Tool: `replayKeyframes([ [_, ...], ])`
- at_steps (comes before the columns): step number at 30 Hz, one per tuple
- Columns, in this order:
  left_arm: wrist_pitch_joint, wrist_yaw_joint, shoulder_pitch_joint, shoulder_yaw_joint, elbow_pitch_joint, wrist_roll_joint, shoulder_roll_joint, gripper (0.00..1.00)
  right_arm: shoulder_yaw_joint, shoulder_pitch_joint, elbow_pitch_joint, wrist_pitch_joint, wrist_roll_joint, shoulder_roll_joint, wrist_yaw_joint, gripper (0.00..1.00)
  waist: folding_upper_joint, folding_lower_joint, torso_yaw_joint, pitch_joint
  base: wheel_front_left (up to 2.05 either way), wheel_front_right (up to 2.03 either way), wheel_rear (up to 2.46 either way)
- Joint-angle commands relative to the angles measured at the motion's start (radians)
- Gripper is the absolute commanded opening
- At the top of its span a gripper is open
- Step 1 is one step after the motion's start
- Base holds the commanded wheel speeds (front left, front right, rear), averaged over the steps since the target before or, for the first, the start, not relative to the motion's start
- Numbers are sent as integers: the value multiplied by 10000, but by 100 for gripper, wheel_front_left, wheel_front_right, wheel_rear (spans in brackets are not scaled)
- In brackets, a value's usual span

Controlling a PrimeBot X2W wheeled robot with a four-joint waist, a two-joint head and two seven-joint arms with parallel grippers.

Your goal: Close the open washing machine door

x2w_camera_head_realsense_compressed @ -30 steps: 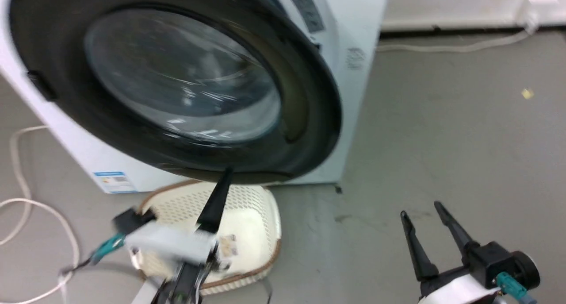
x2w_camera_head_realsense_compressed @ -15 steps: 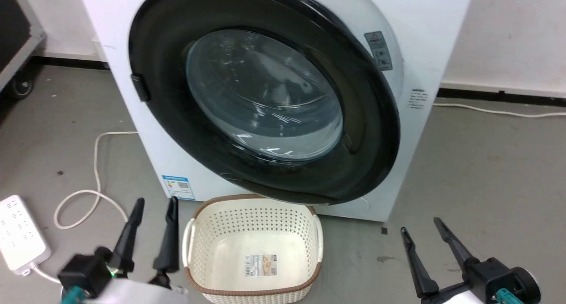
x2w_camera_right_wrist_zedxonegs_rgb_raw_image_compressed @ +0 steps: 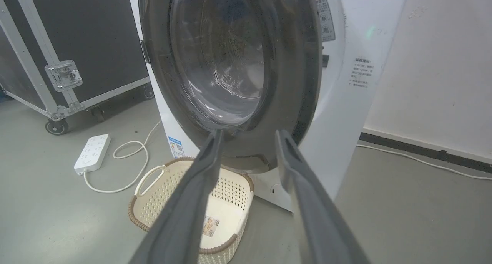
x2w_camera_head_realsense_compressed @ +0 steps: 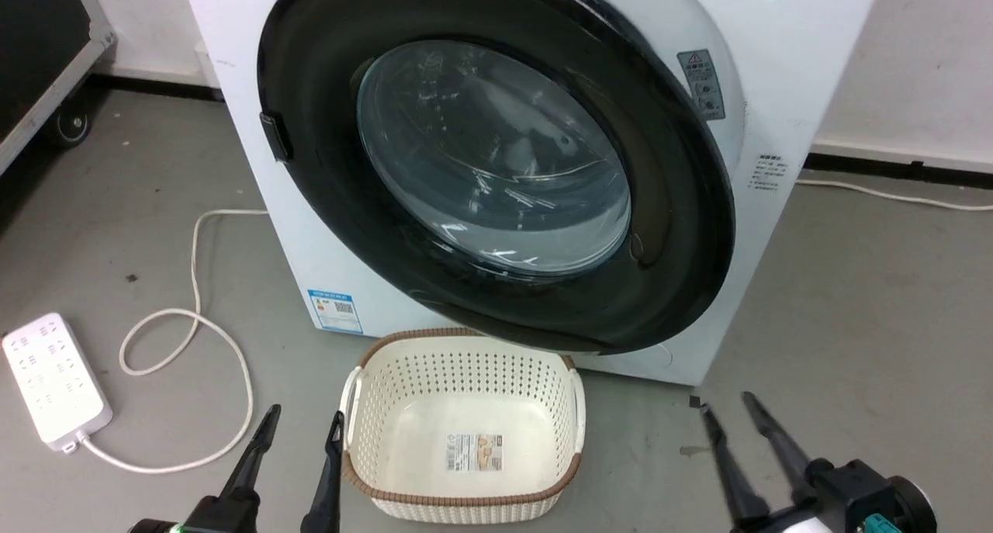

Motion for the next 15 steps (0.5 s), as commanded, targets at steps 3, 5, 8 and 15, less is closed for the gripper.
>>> replayKeyframes([
  [3, -54, 123, -157, 105, -99, 150, -149, 100, 292, -323, -326, -39, -15, 4, 8, 0, 0, 0, 184, 506, 0, 0, 0],
  [5, -54, 111, -310, 78, -132, 202, -217, 100, 564, -617, -367, 9, -37, -91, 8, 0, 0, 0, 327, 757, 0, 0, 0],
  [8, -54, 88, -488, 6, -150, 282, -270, 100, 868, -1041, -402, 171, 3, -338, 8, 0, 0, 0, 502, 1090, 0, 0, 0],
  [15, -54, 35, -1220, -213, -226, 420, -454, 100, 1606, -3538, -29, 1242, 683, -1596, 8, 0, 0, 0, 1015, 2307, 0, 0, 0],
])
